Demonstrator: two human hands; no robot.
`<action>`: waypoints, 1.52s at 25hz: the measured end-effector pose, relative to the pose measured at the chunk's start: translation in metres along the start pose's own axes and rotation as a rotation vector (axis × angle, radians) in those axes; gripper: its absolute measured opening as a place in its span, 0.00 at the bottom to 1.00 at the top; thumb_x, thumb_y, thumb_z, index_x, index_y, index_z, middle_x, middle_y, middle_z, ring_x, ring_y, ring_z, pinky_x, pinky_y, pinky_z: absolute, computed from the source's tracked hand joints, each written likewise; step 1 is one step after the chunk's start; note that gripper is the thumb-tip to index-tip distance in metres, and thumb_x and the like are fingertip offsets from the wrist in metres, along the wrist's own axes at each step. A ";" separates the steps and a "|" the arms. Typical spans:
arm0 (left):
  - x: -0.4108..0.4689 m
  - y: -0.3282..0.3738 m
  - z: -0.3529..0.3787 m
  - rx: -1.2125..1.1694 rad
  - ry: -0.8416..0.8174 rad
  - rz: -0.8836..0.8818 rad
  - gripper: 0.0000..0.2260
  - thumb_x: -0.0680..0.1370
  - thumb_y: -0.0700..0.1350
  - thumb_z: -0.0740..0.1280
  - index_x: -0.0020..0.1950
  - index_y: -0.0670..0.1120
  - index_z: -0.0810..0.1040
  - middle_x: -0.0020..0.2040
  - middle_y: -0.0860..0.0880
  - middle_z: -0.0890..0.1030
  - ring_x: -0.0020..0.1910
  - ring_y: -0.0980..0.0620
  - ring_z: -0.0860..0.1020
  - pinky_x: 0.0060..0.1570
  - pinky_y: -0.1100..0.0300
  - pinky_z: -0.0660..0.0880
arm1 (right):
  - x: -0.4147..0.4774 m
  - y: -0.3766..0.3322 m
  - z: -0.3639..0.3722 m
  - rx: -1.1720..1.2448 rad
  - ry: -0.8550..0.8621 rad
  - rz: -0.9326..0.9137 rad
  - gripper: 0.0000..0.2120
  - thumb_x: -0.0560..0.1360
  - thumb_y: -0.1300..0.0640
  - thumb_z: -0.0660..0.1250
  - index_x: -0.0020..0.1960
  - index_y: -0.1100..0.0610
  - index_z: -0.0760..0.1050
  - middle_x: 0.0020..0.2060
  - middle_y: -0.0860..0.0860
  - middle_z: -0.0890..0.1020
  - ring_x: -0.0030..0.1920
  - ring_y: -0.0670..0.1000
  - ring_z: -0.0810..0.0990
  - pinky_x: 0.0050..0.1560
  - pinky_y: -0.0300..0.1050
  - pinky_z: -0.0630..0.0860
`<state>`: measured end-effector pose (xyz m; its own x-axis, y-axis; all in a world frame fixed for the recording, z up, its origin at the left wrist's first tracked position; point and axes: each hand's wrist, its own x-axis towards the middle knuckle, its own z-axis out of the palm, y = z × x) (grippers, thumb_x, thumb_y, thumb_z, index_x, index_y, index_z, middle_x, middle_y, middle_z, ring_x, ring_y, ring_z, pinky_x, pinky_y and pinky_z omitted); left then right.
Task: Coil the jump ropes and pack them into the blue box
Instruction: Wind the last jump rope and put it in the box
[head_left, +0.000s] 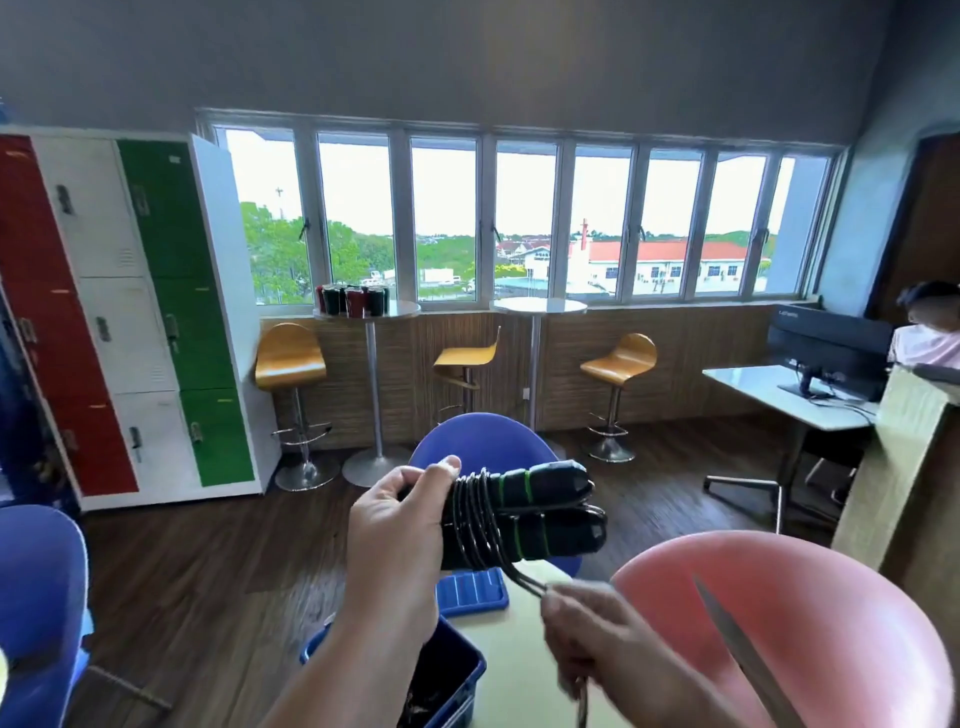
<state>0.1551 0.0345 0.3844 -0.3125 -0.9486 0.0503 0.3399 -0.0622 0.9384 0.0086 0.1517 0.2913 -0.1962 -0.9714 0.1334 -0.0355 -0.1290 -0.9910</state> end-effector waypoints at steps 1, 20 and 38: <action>-0.005 0.000 -0.003 0.032 -0.023 0.003 0.14 0.76 0.44 0.74 0.32 0.48 0.74 0.31 0.48 0.77 0.28 0.50 0.77 0.33 0.52 0.79 | 0.000 -0.004 -0.013 -0.013 -0.020 0.014 0.17 0.73 0.46 0.72 0.33 0.54 0.71 0.26 0.50 0.67 0.26 0.49 0.65 0.30 0.43 0.68; 0.016 -0.050 -0.025 0.525 0.206 0.202 0.15 0.74 0.52 0.75 0.33 0.47 0.76 0.22 0.55 0.72 0.24 0.53 0.70 0.32 0.58 0.67 | -0.008 -0.013 0.074 -0.113 0.207 -0.014 0.17 0.81 0.52 0.60 0.35 0.53 0.75 0.21 0.53 0.71 0.19 0.51 0.65 0.23 0.46 0.71; 0.012 -0.060 -0.040 0.983 -0.197 0.258 0.14 0.72 0.55 0.72 0.33 0.49 0.76 0.25 0.55 0.75 0.30 0.52 0.75 0.32 0.58 0.68 | 0.051 -0.091 -0.002 -0.902 -0.231 0.477 0.15 0.80 0.52 0.65 0.37 0.56 0.79 0.27 0.49 0.71 0.27 0.49 0.68 0.29 0.40 0.75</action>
<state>0.1667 0.0140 0.3147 -0.5026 -0.8239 0.2617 -0.4294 0.5007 0.7516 0.0002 0.1146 0.3888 -0.1930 -0.9093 -0.3688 -0.7402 0.3816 -0.5536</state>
